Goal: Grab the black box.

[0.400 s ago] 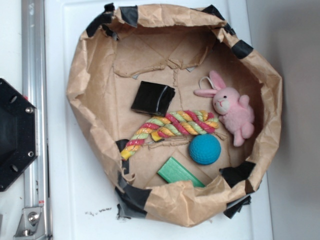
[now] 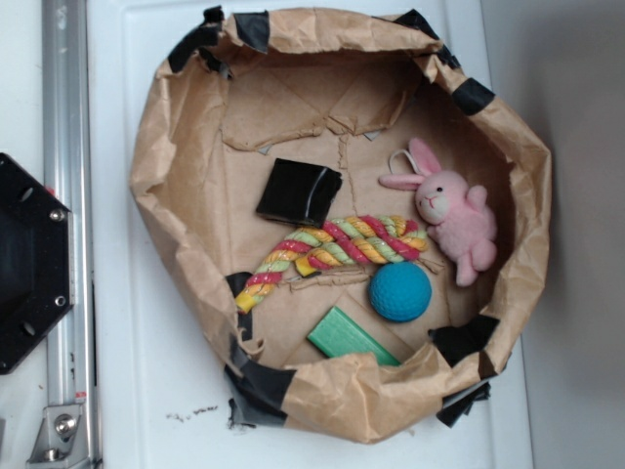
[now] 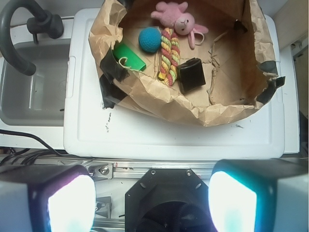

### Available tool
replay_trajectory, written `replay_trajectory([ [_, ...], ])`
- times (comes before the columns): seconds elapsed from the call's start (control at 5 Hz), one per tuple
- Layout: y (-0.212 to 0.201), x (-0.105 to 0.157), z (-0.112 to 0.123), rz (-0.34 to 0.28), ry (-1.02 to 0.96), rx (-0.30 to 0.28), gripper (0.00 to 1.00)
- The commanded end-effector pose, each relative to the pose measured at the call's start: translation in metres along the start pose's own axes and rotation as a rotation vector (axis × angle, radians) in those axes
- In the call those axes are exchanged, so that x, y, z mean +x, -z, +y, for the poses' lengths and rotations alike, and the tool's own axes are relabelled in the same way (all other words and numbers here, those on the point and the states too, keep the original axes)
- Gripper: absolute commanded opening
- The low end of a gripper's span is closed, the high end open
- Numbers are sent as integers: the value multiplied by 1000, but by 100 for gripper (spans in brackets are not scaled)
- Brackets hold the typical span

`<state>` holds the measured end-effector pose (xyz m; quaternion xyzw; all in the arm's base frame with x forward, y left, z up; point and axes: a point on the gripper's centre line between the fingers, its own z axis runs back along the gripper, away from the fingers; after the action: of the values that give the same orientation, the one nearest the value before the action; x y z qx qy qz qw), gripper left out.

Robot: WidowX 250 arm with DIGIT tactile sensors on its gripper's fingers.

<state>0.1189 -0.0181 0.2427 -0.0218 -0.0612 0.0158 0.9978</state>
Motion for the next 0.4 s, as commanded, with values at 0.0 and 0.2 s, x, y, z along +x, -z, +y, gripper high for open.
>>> replay_trajectory([
  [0.0,64,46,26,7,-89,-4,100],
  [0.2,101,61,61,46,-89,-15,100],
])
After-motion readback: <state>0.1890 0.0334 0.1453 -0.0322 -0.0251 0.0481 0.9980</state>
